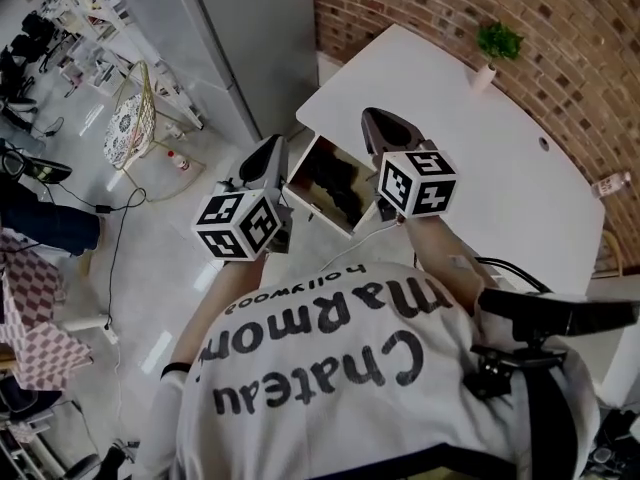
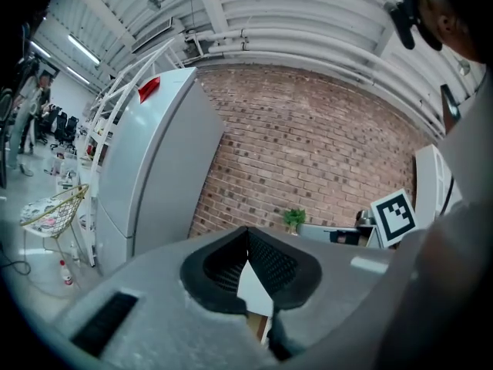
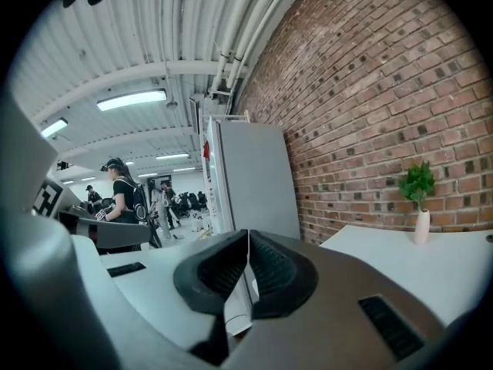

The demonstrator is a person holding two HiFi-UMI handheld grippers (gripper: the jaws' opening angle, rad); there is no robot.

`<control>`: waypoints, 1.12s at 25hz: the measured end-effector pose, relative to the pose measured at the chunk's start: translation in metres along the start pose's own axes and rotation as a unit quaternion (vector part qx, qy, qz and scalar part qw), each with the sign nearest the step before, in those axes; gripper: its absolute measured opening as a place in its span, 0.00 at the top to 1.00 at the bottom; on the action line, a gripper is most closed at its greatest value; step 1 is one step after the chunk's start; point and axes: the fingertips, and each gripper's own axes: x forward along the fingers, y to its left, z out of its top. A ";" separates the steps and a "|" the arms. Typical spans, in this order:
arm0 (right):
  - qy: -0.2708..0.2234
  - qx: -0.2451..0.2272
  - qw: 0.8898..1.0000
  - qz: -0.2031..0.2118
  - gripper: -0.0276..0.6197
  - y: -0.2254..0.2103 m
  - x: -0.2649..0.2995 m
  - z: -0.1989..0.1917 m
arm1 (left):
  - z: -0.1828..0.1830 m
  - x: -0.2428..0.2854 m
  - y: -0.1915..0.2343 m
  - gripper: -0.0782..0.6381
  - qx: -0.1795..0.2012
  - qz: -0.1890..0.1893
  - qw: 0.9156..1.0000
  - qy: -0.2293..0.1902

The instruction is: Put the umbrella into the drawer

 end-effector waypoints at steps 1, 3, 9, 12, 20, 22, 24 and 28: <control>0.004 -0.005 1.000 0.005 0.93 -0.003 -0.003 -0.001 | -0.002 0.001 -0.004 0.87 0.000 0.005 1.000 -0.001; 0.009 -0.009 1.000 0.014 0.93 -0.010 -0.008 -0.004 | -0.006 0.002 -0.013 0.87 -0.001 0.015 1.000 -0.002; 0.021 0.006 0.999 0.030 0.93 -0.033 -0.034 -0.020 | -0.029 0.002 -0.048 0.87 -0.005 0.033 0.999 -0.003; 0.030 0.005 0.999 0.039 0.93 -0.039 -0.045 -0.026 | -0.037 -0.001 -0.061 0.87 -0.007 0.045 0.999 -0.004; 0.051 0.003 0.997 0.057 0.93 -0.051 -0.074 -0.051 | -0.068 -0.010 -0.085 0.87 -0.026 0.068 0.997 0.002; 0.053 0.003 0.997 0.059 0.93 -0.054 -0.081 -0.056 | -0.077 -0.011 -0.090 0.87 -0.029 0.071 0.997 0.007; 0.057 0.001 0.997 0.058 0.93 -0.056 -0.085 -0.059 | -0.084 -0.013 -0.094 0.87 -0.031 0.074 0.997 0.011; 0.072 0.001 0.996 0.056 0.93 -0.062 -0.094 -0.068 | -0.094 -0.018 -0.100 0.87 -0.034 0.081 0.996 0.015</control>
